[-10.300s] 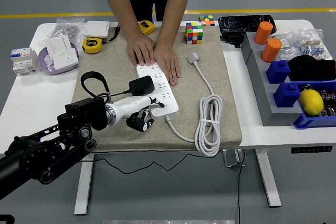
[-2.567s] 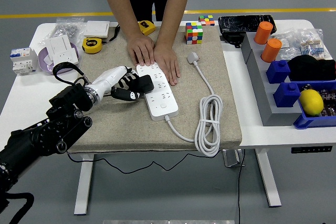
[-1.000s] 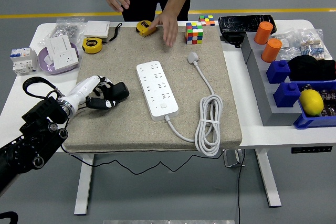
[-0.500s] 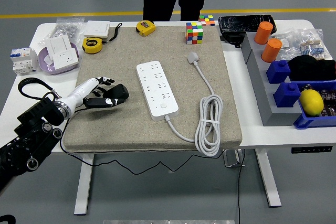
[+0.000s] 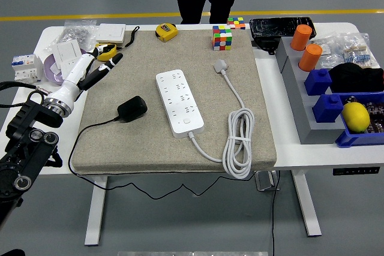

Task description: Pick up the plug,place it near the board,insert it into the board,press the button

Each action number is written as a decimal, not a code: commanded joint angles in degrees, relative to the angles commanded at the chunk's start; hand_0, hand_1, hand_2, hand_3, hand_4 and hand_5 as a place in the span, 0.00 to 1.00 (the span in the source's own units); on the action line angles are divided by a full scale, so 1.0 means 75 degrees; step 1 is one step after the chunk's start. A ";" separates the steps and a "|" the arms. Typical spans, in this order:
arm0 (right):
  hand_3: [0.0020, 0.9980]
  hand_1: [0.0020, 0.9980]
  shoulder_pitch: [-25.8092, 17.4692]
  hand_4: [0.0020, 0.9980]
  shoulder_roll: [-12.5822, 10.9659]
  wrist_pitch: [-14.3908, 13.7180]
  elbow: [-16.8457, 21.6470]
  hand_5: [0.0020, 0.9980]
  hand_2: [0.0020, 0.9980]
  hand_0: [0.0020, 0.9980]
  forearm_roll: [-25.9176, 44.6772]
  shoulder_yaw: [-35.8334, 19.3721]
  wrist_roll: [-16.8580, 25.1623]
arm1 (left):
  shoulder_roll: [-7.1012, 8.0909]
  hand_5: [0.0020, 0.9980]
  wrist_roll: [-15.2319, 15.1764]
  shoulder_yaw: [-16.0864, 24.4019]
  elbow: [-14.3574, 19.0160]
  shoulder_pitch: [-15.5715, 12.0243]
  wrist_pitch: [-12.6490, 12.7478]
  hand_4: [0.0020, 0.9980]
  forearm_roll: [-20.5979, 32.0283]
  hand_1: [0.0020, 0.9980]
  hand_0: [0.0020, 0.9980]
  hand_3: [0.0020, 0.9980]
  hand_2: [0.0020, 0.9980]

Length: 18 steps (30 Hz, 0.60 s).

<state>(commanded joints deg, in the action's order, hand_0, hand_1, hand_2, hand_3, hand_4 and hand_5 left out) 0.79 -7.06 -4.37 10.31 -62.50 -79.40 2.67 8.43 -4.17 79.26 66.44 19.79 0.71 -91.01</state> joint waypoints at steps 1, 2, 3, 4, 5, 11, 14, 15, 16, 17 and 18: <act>0.85 0.90 0.0002 1.00 0.0003 0.0001 0.0000 0.90 0.84 0.96 0.0000 -0.0001 0.0001 | -0.0039 1.00 0.0019 0.0099 0.0088 -0.0055 -0.0015 1.00 0.0139 0.89 0.87 0.83 0.82; 0.85 0.90 0.0007 1.00 0.0010 0.0003 0.0000 0.90 0.84 0.96 0.0002 -0.0001 0.0000 | -0.0122 1.00 0.0057 0.0275 0.0273 -0.0178 -0.0049 1.00 0.0429 0.89 0.87 0.83 0.82; 0.85 0.90 0.0010 1.00 0.0015 0.0003 0.0000 0.90 0.84 0.96 0.0005 -0.0002 0.0002 | -0.0191 1.00 0.0091 0.0420 0.0437 -0.0280 -0.0087 1.00 0.0699 0.89 0.87 0.83 0.82; 0.85 0.90 0.0011 1.00 0.0020 0.0004 0.0000 0.90 0.84 0.96 0.0001 -0.0007 0.0003 | -0.0248 1.00 0.0113 0.0538 0.0572 -0.0362 -0.0114 1.00 0.0953 0.89 0.87 0.83 0.82; 0.85 0.90 0.0011 1.00 0.0025 0.0003 0.0000 0.90 0.84 0.96 0.0000 -0.0007 0.0002 | -0.0294 1.00 0.0126 0.0614 0.0659 -0.0422 -0.0125 1.00 0.1129 0.89 0.87 0.83 0.82; 0.85 0.90 0.0022 1.00 0.0064 0.0004 0.0000 0.90 0.84 0.96 -0.0021 -0.0006 -0.0004 | -0.0830 1.00 0.0421 0.1307 0.1421 -0.1069 -0.0384 1.00 0.2896 0.84 0.79 0.80 0.81; 0.85 0.90 0.0055 1.00 0.0067 0.0004 0.0000 0.90 0.84 0.96 -0.0020 0.0009 -0.0006 | -0.1055 1.00 0.0527 0.1557 0.1667 -0.1347 -0.0503 1.00 0.3810 0.84 0.78 0.79 0.80; 0.85 0.90 0.0064 1.00 0.0070 0.0004 0.0000 0.90 0.84 0.96 -0.0031 0.0005 -0.0010 | -0.1101 1.00 0.0535 0.1631 0.1727 -0.1415 -0.0511 1.00 0.4108 0.84 0.78 0.79 0.80; 0.85 0.90 0.0068 1.00 0.0072 0.0005 0.0000 0.90 0.84 0.96 -0.0033 0.0006 -0.0010 | -0.1124 1.00 0.0541 0.1671 0.1763 -0.1453 -0.0516 1.00 0.4300 0.84 0.78 0.79 0.80; 0.85 0.90 0.0076 1.00 0.0074 0.0010 0.0000 0.90 0.84 0.96 -0.0029 0.0028 -0.0004 | -0.1124 1.00 0.0559 0.1779 0.1864 -0.1553 -0.0536 1.00 0.4595 0.84 0.78 0.79 0.80; 0.85 0.90 0.0079 1.00 0.0076 0.0017 0.0000 0.90 0.84 0.96 -0.0032 0.0068 -0.0001 | -0.1124 1.00 0.0562 0.1916 0.1977 -0.1666 -0.0549 1.00 0.4843 0.84 0.78 0.79 0.80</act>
<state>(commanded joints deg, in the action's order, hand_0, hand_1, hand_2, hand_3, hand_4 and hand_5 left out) 1.38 -6.49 -4.25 10.31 -62.74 -78.88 2.66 0.00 0.05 93.62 81.27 7.29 -3.41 -54.68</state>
